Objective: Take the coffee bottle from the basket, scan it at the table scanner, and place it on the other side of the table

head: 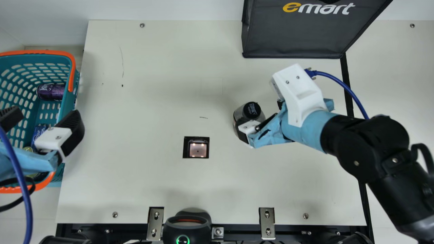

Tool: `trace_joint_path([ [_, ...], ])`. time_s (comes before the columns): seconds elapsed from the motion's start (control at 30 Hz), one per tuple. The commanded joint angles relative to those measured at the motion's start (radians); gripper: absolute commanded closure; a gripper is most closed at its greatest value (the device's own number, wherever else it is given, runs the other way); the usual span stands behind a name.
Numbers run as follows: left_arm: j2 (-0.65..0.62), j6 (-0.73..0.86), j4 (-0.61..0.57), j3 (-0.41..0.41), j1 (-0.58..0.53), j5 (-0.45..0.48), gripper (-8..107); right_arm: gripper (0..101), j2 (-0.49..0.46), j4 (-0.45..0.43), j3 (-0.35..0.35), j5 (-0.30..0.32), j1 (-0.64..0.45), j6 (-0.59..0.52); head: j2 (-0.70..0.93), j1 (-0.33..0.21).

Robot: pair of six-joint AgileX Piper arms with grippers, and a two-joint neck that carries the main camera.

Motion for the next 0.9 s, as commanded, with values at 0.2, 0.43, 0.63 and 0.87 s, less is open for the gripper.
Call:
trace_joint_path([
  [0.2,0.0,0.0,0.0,0.0,0.0,0.0,9,6,0.048,-0.07,0.026,-0.109,0.06,0.1,0.002,-0.03],
  [0.43,0.0,0.0,0.0,0.0,0.0,0.0,9,6,0.072,-0.145,0.051,-0.16,0.101,0.183,0.002,-0.03],
  [0.63,0.0,0.0,0.0,0.0,0.0,0.0,9,20,0.081,-0.227,0.061,-0.169,0.132,0.264,0.002,-0.03],
  [0.87,0.0,0.0,0.0,0.0,0.0,0.0,9,67,0.076,-0.337,0.057,-0.143,0.175,0.363,0.002,-0.03],
])
